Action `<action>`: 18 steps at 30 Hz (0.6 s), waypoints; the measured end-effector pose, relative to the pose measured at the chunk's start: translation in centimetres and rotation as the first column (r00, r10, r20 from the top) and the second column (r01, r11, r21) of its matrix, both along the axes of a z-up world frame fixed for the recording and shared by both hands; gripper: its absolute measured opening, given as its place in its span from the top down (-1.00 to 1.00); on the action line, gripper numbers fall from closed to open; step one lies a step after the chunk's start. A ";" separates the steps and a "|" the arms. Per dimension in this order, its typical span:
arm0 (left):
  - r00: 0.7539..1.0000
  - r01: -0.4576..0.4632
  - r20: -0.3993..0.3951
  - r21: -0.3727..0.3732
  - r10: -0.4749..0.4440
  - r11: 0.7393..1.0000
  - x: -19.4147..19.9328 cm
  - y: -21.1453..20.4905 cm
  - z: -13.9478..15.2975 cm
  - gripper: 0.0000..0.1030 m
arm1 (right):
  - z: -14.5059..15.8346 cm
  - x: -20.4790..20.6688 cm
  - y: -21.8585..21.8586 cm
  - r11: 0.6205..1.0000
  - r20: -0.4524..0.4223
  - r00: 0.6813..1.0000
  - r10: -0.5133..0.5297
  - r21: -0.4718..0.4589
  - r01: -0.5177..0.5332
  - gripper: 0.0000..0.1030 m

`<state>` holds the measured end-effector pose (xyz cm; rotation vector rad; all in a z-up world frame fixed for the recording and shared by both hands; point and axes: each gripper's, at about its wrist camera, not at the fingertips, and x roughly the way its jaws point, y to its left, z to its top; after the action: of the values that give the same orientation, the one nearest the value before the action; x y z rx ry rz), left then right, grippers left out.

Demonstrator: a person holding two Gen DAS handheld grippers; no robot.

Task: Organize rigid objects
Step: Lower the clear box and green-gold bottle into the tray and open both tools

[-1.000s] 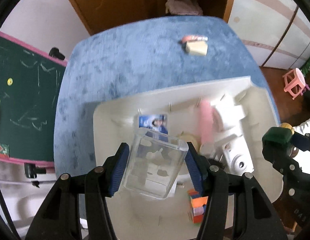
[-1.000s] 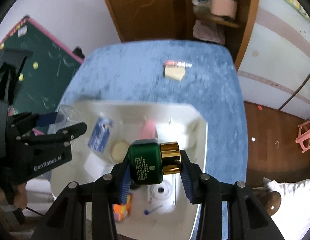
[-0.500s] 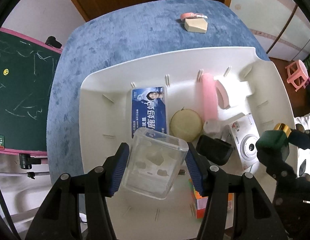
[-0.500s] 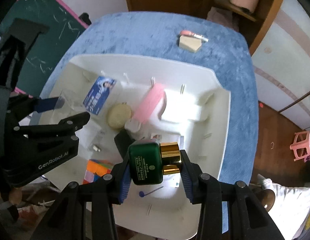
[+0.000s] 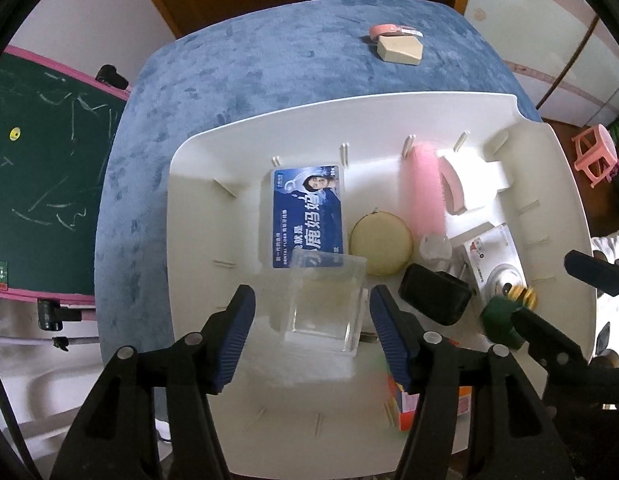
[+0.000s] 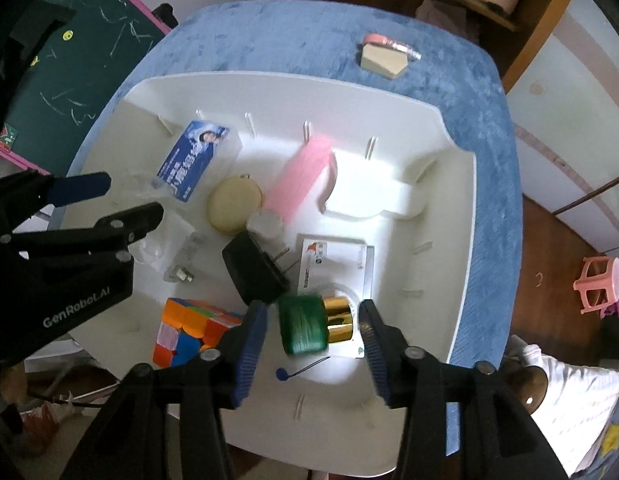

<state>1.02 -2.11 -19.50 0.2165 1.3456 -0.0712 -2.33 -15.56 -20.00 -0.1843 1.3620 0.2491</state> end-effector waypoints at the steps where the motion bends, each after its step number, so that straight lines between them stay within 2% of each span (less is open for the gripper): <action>1: 1.000 -0.007 0.002 -0.002 0.007 1.000 0.0 0.1 0.1 -0.30 | 0.2 0.0 0.0 1.000 0.010 1.000 -0.002 -0.001 0.002 -0.17; 6: 0.999 -0.032 0.004 -0.021 0.032 0.999 0.2 0.6 0.4 -0.31 | 1.0 -0.2 0.0 1.000 0.045 0.999 0.001 -0.005 -0.001 -0.17; 18: 0.999 -0.031 0.025 -0.008 0.031 0.999 -0.1 0.5 1.3 -0.31 | 1.5 -0.1 -0.3 1.000 0.069 0.998 -0.003 0.011 0.002 -0.17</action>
<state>0.97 -1.65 -18.23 0.1896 1.3228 -0.0468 -2.45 -15.86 -18.49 -0.1805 1.2919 0.2461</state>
